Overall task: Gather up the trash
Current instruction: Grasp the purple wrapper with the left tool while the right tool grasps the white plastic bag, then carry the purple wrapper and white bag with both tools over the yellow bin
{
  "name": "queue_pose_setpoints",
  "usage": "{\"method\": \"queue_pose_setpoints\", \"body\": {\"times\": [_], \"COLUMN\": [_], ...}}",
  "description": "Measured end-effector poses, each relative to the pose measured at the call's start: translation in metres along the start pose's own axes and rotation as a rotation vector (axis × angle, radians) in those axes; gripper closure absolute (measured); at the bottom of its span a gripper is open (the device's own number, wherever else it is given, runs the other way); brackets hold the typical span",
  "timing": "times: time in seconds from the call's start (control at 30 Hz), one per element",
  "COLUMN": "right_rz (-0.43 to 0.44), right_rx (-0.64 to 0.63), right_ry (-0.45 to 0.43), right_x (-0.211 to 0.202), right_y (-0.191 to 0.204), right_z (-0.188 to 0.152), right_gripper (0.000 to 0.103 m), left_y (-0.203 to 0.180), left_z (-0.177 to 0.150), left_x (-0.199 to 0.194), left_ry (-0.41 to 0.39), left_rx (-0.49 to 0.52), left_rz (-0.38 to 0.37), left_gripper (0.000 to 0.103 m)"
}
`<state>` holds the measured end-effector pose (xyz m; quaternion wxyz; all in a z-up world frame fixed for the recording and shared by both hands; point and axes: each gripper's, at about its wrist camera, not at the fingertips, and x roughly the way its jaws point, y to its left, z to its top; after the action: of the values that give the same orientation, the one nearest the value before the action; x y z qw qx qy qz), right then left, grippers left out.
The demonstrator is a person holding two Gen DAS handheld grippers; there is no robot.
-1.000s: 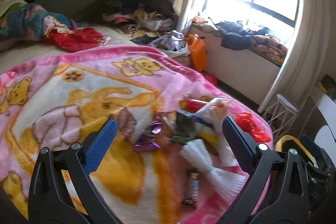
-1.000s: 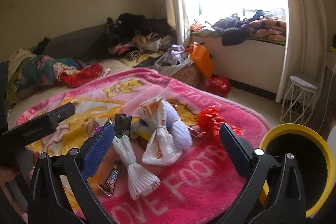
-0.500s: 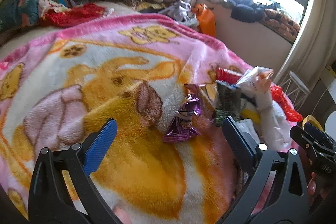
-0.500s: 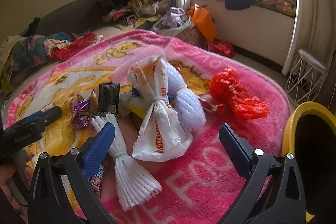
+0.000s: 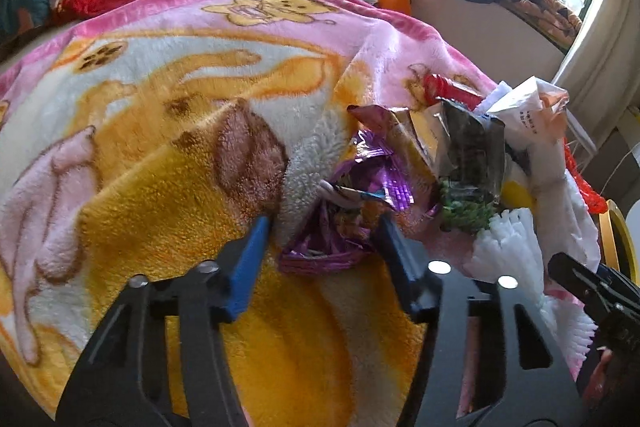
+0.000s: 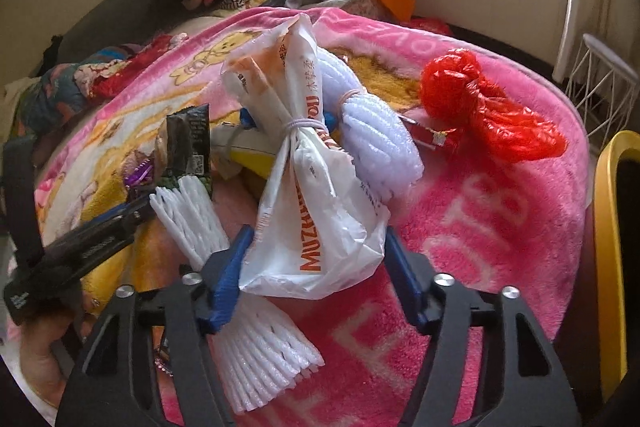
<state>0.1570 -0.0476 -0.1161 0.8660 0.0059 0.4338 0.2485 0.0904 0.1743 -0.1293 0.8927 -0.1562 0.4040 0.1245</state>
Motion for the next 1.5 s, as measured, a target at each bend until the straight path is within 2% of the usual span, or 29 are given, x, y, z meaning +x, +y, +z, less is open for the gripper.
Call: {"method": "queue_pose_setpoints", "body": {"times": [0.23, 0.67, 1.0, 1.5], "right_rz": [0.062, 0.08, 0.016, -0.082], "right_rx": [0.009, 0.002, 0.052, 0.196], "right_ry": [-0.03, -0.164, -0.229, -0.285], "right_x": [-0.016, -0.069, -0.101, -0.138], "right_y": [-0.005, -0.015, -0.047, -0.117], "right_z": [-0.002, -0.002, 0.006, -0.009], "right_gripper": [0.056, 0.059, 0.059, 0.059], "left_y": [0.003, -0.011, -0.071, -0.15], "left_z": [0.001, 0.018, 0.027, 0.016], "left_x": [-0.01, -0.065, -0.091, -0.096], "left_ry": [-0.019, -0.133, -0.182, -0.167], "left_rx": [-0.018, -0.026, 0.074, 0.218], "left_rz": [-0.018, -0.06, -0.178, -0.292], "left_gripper": [0.064, 0.065, 0.065, 0.065]}}
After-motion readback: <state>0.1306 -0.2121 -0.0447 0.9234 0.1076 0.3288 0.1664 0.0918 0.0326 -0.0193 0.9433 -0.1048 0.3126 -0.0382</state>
